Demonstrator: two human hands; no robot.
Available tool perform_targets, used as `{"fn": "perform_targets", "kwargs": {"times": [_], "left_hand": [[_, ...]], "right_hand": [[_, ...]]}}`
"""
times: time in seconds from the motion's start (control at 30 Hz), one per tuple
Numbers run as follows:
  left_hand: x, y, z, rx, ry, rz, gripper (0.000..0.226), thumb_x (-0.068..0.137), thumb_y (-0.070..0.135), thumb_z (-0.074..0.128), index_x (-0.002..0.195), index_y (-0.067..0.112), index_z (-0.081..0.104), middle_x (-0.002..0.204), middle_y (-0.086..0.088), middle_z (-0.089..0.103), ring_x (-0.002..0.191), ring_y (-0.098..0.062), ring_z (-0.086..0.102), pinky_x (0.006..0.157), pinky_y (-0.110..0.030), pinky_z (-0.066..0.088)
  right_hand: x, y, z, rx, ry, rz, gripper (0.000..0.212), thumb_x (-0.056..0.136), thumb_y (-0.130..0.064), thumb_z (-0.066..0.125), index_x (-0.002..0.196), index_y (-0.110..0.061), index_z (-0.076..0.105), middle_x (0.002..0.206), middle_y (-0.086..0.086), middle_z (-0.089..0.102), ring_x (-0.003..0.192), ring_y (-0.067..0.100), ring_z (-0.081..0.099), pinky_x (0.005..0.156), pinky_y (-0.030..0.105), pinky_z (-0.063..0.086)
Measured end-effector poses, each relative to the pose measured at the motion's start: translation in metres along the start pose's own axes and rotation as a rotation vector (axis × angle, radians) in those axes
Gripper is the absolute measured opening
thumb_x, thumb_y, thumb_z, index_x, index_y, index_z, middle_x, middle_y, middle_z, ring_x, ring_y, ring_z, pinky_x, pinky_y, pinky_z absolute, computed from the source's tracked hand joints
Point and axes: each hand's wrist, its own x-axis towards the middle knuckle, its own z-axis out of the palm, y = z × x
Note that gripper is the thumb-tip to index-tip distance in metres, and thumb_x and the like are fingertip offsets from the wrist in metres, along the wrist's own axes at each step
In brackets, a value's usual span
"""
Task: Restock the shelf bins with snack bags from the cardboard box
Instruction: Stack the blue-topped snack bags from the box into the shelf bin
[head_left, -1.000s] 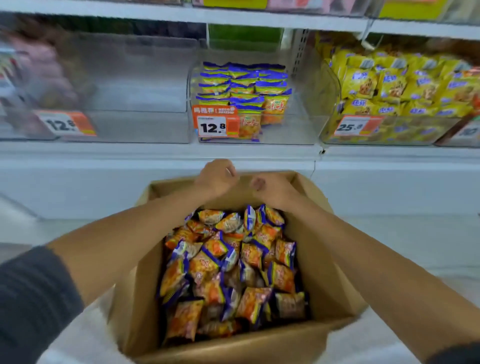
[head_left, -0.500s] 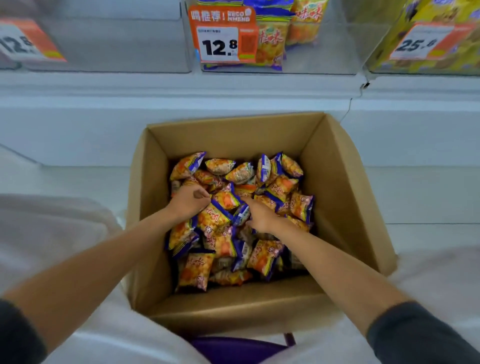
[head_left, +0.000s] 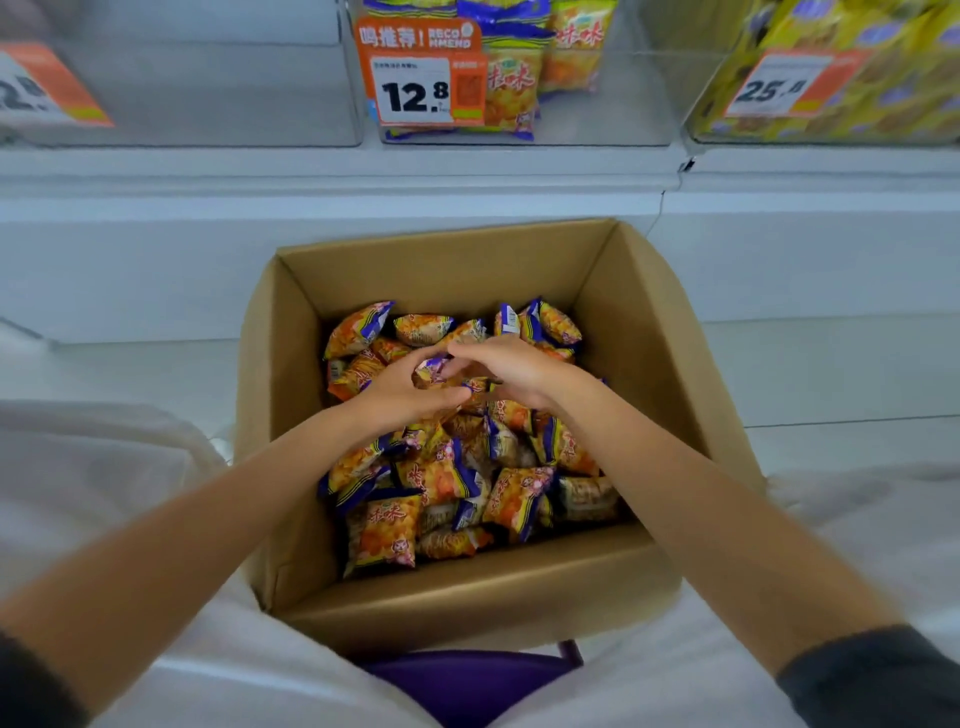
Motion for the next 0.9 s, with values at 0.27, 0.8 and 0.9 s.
{"fn": "perform_targets", "kwargs": {"times": [0.27,0.8,0.9], "left_hand": [[0.013,-0.015,-0.014,-0.560,0.019,-0.294,0.064,0.083,0.004,0.072,0.134,0.012,0.034,0.124,-0.013,0.063,0.113,-0.028,0.064,0.100,-0.047,0.049],[0.007,-0.031,-0.021,-0.455,0.132,-0.361,0.071,0.087,0.020,0.072,0.147,0.027,0.035,0.114,0.001,0.063,0.103,-0.020,0.066,0.080,-0.034,0.055],[0.005,-0.030,-0.021,-0.381,0.221,-0.328,0.062,0.085,0.028,0.074,0.138,0.029,0.042,0.118,0.002,0.058,0.103,-0.016,0.063,0.076,-0.030,0.053]], "right_hand": [[0.015,0.056,-0.035,-0.050,0.192,0.074,0.024,0.096,-0.015,0.057,0.118,-0.008,0.065,0.127,0.008,0.061,0.115,0.022,0.059,0.098,0.036,0.051],[0.082,0.133,-0.014,-0.909,0.050,-0.051,0.024,0.089,-0.006,0.063,0.111,-0.006,0.071,0.120,0.007,0.065,0.113,0.025,0.058,0.094,0.031,0.048],[0.066,0.110,-0.019,-0.803,0.066,-0.102,0.016,0.092,-0.006,0.059,0.096,-0.014,0.072,0.112,0.004,0.066,0.108,0.021,0.059,0.091,0.033,0.049]]}}
